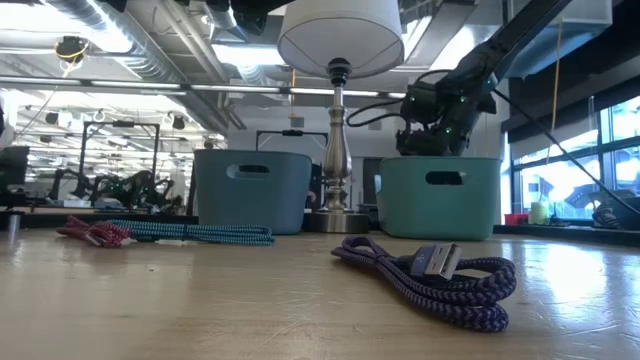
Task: Pick & Place USB Port
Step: Put the white hdmi cable into the green bin, then put the blue usb cable into the blue bin
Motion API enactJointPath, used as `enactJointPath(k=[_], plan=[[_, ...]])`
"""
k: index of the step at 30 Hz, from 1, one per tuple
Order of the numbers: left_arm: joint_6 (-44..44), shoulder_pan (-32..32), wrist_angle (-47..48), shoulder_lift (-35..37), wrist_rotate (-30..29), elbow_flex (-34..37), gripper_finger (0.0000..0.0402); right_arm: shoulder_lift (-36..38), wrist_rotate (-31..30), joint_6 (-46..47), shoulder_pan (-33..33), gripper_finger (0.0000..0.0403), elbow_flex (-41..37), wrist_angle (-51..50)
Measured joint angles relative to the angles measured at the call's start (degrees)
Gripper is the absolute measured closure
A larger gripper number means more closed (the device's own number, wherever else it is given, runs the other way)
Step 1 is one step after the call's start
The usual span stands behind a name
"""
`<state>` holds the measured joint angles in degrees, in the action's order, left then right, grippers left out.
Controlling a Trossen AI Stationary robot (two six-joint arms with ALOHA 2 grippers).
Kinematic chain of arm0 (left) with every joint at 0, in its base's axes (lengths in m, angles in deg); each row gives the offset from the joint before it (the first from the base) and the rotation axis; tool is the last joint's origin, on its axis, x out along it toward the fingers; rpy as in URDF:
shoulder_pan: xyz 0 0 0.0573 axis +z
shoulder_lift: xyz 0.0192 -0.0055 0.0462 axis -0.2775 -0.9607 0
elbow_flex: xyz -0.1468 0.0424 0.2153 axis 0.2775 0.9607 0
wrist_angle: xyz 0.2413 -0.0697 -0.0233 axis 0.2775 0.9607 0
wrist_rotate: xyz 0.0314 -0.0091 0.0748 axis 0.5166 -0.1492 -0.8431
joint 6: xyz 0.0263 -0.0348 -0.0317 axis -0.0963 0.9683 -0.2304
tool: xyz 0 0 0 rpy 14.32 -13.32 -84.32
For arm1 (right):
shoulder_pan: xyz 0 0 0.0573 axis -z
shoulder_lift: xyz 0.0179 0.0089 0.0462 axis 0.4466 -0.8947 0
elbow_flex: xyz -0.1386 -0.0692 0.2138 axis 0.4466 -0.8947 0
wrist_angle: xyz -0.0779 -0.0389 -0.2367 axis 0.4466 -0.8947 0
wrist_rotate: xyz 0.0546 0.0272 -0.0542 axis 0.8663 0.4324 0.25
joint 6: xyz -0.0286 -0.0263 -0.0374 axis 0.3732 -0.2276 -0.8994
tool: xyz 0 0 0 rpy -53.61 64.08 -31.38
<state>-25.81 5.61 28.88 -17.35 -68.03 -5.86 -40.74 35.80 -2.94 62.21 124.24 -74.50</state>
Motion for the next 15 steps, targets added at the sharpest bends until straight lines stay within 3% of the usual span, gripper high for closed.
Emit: enactJointPath(k=[8,15], plan=[[0.0,0.0,0.0,0.0,0.0,0.0,0.0258,-0.1,-1.3,-0.5,0.0,0.026,2.6,0.2],[0.0,0.0,0.7,0.0,0.0,0.0,0.0258,3.4,-1.3,-0.5,-0.1,0.0244,6.9,-3.3]])
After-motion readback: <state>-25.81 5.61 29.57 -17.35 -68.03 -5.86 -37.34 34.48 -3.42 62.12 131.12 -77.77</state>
